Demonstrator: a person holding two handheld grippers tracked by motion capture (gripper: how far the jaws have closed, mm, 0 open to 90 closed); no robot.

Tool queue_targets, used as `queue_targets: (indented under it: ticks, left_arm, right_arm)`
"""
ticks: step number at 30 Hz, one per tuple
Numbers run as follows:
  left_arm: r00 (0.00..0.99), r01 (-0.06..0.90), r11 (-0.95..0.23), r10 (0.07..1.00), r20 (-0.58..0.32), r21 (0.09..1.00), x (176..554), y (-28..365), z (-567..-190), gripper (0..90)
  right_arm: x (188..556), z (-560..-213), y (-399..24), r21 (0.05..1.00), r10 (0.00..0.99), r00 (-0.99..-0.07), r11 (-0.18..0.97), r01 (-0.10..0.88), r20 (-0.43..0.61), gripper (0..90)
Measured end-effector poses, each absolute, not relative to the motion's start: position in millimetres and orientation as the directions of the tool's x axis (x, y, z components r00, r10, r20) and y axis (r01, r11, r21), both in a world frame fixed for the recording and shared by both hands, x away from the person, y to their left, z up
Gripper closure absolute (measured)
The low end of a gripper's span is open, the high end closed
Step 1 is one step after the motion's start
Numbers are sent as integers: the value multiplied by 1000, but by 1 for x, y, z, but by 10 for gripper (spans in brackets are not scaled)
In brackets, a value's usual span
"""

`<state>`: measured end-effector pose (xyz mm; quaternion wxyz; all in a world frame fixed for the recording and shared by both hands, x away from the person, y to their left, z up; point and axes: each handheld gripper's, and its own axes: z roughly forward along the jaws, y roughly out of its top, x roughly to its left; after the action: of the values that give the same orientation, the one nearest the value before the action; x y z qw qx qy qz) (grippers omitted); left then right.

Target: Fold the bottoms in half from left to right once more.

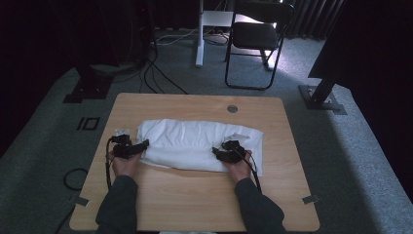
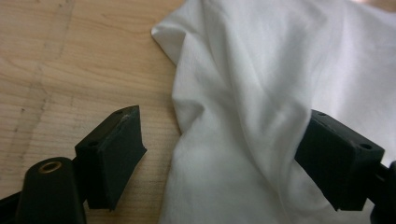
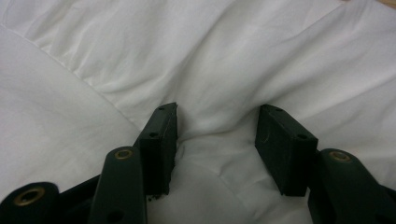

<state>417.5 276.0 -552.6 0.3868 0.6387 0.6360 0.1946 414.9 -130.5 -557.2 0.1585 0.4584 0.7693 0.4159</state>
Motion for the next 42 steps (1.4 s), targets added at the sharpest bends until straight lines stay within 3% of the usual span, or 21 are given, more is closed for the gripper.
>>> queue_targets:
  ticks: [7, 12, 16, 19, 21, 25, 34, 42]
  left_arm:
    - [115, 656, 62, 977, -180, 753, 420, 268, -554, 172]
    - [134, 681, -58, 990, -47, 730, 418, 248, -552, 213]
    - [168, 687, -75, 984, -57, 723, 416, 243, -548, 489]
    - [213, 697, -88, 973, -89, 712, 414, 241, -547, 752]
    - [215, 708, -70, 969, -121, 703, 413, 243, -546, 823]
    - [220, 702, -57, 965, -140, 710, 405, 244, -540, 850]
    - [327, 562, -13, 922, -207, 827, 366, 250, -498, 852]
    - [438, 476, -51, 879, -186, 878, 352, 237, -469, 852]
  right_arm:
    - [414, -558, -131, 789, 837, -530, 231, 569, 137, 479]
    - [414, -559, -132, 792, 836, -530, 227, 567, 140, 479]
    - [413, -559, -132, 793, 837, -529, 222, 567, 143, 480]
    - [413, -559, -132, 794, 836, -529, 224, 566, 142, 480]
    - [413, -559, -132, 794, 836, -531, 225, 565, 141, 482]
    - [413, -559, -134, 791, 827, -543, 232, 566, 146, 484]
    - [402, -555, -143, 769, 809, -570, 269, 580, 147, 485]
    - [393, -543, -148, 760, 800, -583, 289, 582, 141, 524]
